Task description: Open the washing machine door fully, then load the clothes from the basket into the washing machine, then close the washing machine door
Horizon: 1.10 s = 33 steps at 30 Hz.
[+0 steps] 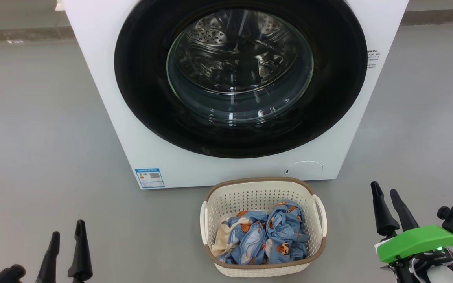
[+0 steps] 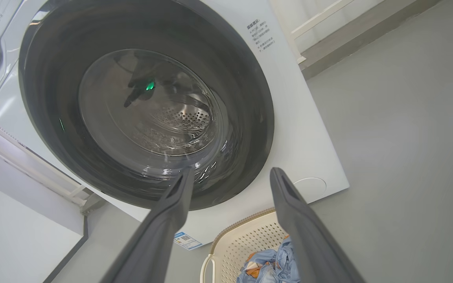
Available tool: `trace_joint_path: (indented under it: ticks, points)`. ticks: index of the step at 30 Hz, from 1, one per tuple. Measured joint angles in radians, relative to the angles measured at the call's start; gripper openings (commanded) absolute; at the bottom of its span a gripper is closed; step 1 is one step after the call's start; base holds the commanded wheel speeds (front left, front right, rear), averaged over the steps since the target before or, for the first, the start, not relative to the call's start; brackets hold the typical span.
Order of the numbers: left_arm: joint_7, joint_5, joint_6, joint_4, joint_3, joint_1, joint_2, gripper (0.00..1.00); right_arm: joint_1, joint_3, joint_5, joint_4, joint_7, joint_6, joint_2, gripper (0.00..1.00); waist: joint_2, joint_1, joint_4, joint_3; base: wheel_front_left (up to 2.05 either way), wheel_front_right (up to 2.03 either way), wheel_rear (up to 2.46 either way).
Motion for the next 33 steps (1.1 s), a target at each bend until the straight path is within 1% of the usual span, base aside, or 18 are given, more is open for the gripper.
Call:
trace_joint_path:
  ticks: [13,19,22,33]
  points:
    - [-0.037,0.180,0.000,0.000,-0.003,0.000,0.006,1.00,0.000,0.024,-0.134,0.018,-0.037,0.000,-0.012,1.00,0.0000,0.0000,-0.002,-0.002,0.00,0.00,0.00]
    - [-0.054,0.247,0.000,0.001,-0.005,0.000,0.021,1.00,-0.001,0.041,-0.194,0.024,-0.052,0.000,-0.023,1.00,0.0000,0.0000,-0.005,-0.001,0.00,0.00,0.00]
    - [-0.060,0.268,-0.001,0.001,-0.005,0.000,0.022,1.00,-0.002,0.043,-0.209,0.026,-0.056,0.000,-0.026,1.00,0.0000,0.0000,-0.006,-0.001,0.00,0.00,0.00]
    - [-0.090,0.390,-0.002,0.005,-0.013,0.000,0.030,1.00,-0.020,0.065,-0.321,0.037,-0.090,0.001,-0.036,1.00,0.0000,0.0000,-0.010,0.001,0.00,0.00,0.00]
